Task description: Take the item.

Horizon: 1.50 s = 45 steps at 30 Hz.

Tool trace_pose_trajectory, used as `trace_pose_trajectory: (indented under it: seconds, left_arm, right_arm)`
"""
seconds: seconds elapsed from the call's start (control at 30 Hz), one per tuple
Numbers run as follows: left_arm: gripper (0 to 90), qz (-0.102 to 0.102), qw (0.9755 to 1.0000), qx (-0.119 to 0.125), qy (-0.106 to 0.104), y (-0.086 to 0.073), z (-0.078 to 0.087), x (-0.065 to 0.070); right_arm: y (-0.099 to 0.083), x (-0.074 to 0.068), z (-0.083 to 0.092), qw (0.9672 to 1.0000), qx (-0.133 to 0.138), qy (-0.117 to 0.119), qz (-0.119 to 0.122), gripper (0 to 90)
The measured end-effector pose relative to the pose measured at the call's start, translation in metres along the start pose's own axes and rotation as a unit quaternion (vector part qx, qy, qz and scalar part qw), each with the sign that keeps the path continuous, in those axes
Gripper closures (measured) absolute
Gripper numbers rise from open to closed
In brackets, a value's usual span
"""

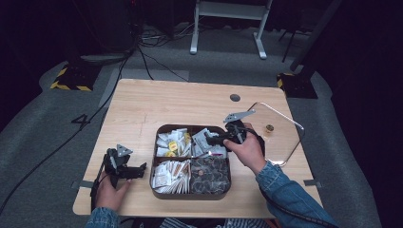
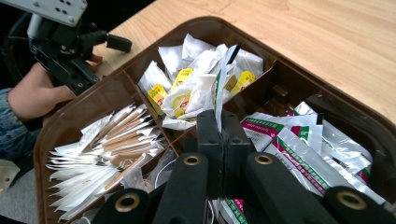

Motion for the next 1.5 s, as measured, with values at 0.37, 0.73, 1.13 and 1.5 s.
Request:
trace_pose_trajectory:
  seconds: [0.37, 0.73, 1.13, 1.5]
  left_arm:
    - [0.1, 0.0, 1.0, 0.0, 0.0, 0.0, 0.0, 0.0]
    - [0.1, 0.001, 1.0, 0.0, 0.0, 0.0, 0.0, 0.0]
    - [0.1, -0.001, 1.0, -0.001, -0.001, 0.0, 0.0, 0.0]
    - [0.1, -0.001, 1.0, -0.001, -0.002, 0.0, 0.0, 0.0]
  right_arm:
    - [0.01, 0.003, 0.033, 0.9991, 0.043, -0.006, -0.004, 89.6]
    - [0.006, 0.007, 0.064, 0.9971, 0.073, -0.016, -0.013, 89.4]
    - [-0.006, 0.01, 0.099, 0.9946, 0.099, -0.022, -0.023, 89.5]
    - [-0.013, 0.019, 0.118, 0.9936, 0.1, -0.044, -0.027, 89.3]
Point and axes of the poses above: each handheld gripper's, and its own axes: z roughly backward along the jaws, y roughly out of its top, x roughly to its right, the point moved 9 cm from there along -z, roughly forward along the jaws, and after that the axes turned 12 degrees about x, right-handed, at the moved point
